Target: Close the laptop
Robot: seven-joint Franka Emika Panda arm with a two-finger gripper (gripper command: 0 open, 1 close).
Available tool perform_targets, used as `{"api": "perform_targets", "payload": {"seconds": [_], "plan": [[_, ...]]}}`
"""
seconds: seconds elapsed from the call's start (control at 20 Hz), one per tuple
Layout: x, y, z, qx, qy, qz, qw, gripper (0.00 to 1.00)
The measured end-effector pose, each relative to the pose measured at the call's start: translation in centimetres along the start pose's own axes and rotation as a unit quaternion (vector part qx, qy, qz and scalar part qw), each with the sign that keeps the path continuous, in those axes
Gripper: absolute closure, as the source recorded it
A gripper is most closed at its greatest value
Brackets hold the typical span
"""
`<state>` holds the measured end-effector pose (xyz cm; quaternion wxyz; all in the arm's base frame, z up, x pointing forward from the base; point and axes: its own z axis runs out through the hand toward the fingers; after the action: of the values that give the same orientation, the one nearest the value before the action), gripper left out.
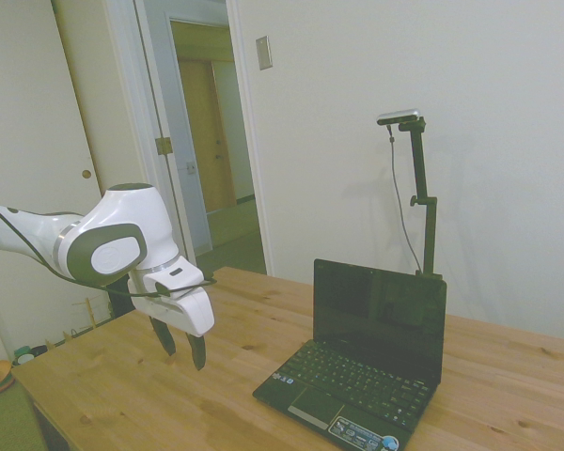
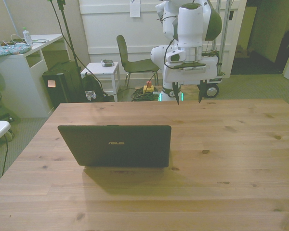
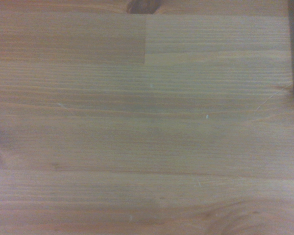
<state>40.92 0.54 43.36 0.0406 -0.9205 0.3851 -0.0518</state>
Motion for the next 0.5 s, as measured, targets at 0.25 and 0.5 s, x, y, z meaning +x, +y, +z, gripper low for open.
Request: {"api": "perform_targets", "payload": {"seconds": [0.25, 0.5], "plan": [[1.6, 0.3, -1.3, -0.013, 0.032, 0.002, 0.9994, 0.0], [6.5, 0.4, -6.4, 0.002, 0.087, 0.02, 0.996, 0.0]]}}
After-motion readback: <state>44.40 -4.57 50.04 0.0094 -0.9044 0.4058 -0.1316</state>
